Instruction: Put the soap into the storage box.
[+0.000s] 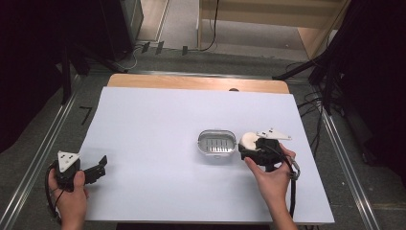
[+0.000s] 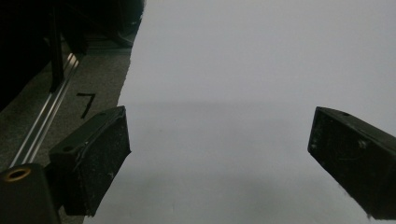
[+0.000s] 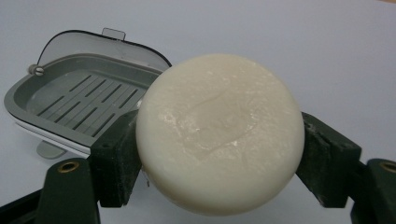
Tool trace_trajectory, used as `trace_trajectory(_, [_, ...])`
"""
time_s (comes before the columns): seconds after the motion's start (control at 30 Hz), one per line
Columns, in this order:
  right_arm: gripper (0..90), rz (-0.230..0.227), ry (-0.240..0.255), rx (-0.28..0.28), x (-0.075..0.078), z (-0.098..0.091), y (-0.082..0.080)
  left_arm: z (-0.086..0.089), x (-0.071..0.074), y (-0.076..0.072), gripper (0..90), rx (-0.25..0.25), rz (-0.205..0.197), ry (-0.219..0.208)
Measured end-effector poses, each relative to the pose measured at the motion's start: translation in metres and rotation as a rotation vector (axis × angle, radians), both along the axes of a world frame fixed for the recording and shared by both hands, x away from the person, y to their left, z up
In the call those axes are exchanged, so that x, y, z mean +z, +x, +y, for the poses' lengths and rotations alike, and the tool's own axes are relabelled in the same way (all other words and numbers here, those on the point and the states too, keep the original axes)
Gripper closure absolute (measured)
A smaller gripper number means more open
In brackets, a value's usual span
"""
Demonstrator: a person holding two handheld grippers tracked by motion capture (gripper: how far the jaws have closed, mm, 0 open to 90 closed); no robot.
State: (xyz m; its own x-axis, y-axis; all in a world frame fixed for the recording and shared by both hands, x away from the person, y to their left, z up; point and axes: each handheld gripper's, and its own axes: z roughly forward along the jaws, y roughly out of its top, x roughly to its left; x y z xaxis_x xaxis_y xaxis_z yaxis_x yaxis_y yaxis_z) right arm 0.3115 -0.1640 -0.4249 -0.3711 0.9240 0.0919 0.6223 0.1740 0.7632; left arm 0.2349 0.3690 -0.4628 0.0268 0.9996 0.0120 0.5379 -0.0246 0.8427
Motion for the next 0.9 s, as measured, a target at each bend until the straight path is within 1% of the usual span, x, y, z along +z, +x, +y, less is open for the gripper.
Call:
trace_trajectory(0.27, [24.7, -0.002, -0.001, 0.015, 0.002, 0.008, 0.002, 0.0, 0.0, 0.0, 6.1, -0.001, 0.003, 0.004])
trace_trajectory(0.43, [24.7, -0.002, 0.002, 0.034, 0.003, 0.016, 0.004, 0.0, 0.0, 0.0, 6.1, 0.004, 0.003, 0.003])
trace_trajectory(0.5, [24.7, -0.001, -0.003, 0.039, 0.003, 0.019, 0.005, 0.0, 0.0, 0.0, 6.1, 0.002, 0.003, 0.002])
trace_trajectory(0.57, [24.7, 0.001, 0.004, 0.044, 0.003, 0.022, 0.006, 0.0, 0.0, 0.0, 6.1, 0.003, 0.003, 0.003])
trace_trajectory(0.9, [24.7, 0.008, 0.005, 0.076, 0.002, 0.04, 0.009, 0.001, 0.0, 0.0, 6.1, 0.001, 0.006, -0.002])
